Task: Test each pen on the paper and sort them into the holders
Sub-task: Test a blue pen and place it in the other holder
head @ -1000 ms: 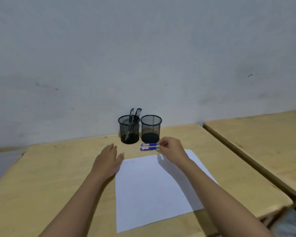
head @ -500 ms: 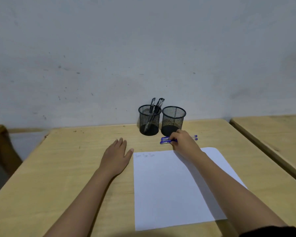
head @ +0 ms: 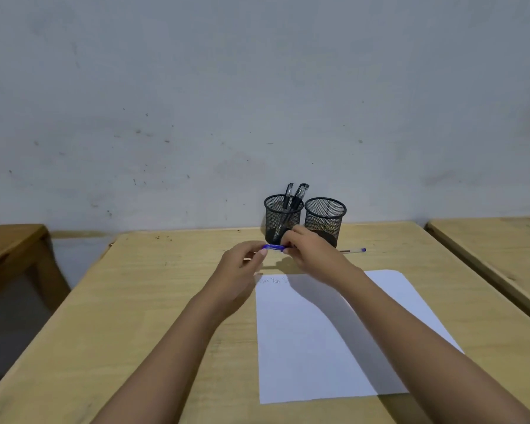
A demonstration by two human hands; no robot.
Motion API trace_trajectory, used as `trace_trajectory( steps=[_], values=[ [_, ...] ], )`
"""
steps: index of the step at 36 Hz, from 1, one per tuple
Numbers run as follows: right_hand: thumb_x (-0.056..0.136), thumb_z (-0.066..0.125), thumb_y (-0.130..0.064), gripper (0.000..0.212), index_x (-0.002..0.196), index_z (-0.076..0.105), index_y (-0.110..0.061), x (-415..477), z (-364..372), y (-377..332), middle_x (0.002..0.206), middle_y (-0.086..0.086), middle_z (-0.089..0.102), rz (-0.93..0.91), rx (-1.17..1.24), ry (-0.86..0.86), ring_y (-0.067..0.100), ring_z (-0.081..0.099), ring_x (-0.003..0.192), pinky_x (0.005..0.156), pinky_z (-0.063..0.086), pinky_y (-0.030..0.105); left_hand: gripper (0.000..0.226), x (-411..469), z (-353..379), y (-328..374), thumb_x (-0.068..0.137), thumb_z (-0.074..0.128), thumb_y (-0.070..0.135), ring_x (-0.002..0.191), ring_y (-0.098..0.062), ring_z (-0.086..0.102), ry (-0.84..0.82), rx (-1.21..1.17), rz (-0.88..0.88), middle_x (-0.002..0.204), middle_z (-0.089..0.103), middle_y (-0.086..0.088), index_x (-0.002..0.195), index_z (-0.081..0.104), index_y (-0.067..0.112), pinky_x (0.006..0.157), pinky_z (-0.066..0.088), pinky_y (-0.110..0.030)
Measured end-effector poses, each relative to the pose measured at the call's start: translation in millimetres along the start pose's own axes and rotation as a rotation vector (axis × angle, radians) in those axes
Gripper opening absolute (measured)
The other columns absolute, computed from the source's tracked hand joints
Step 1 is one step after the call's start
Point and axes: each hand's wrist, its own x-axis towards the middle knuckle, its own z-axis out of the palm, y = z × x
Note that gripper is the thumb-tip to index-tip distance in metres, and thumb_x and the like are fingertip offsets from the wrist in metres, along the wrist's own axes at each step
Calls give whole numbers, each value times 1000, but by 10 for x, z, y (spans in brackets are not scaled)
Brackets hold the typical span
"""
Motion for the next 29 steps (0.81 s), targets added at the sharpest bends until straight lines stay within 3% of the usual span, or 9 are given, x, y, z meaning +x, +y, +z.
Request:
trace_trajectory(
  steps=[4,9,12,15,18,22,29],
  values=[
    [92,52,-18,10,98,57,-12,-44,-38,-96,96,-1,49,-26,25,-49,21,52,82,73,45,38,17,-42,-60,81,91,57,19,82,-5,62,-6,-9,74,89,68,5,88,65,34,70,46,-12],
    [87,63,-21,5,89,65,-17,-148,-221,-129,86,-8,57,0,250,-89,10,56,80,71,44,19,12,-65,-174,76,87,62,12,72,-5,62,14,-23,96,77,68,0,87,69,21,73,49,-19],
    [81,70,-21,2,82,69,-22,-220,-340,-72,76,-12,66,107,421,-80,9,62,71,65,47,20,14,-98,-233,61,87,62,8,74,-9,65,65,-120,92,78,70,-2,87,70,19,79,52,-22],
    [78,73,-11,6,79,72,-16,-287,-412,-52,66,-8,67,193,695,-44,7,62,62,58,49,20,13,-124,-264,38,87,62,6,76,-11,67,99,-229,68,78,71,-3,88,71,15,79,54,-22],
    [76,72,-2,10,74,72,-12,-346,-408,-64,65,2,67,266,1006,112,11,61,63,63,52,19,11,-139,-221,69,87,60,3,72,-10,66,106,-314,59,76,71,-5,91,70,6,74,53,-19],
    [81,64,0,7,79,67,-6,-367,-240,-161,62,-2,66,429,1481,299,7,63,61,62,52,11,13,-130,-119,145,83,63,-3,69,-10,65,91,-345,71,74,69,-8,86,68,9,75,53,-19],
    [87,59,-4,7,82,62,-6,-284,-42,-354,62,-2,65,438,1508,319,3,60,56,60,51,11,11,-108,-67,173,84,63,5,68,-9,64,25,-311,84,69,71,2,86,70,14,71,52,-18]
  ],
)
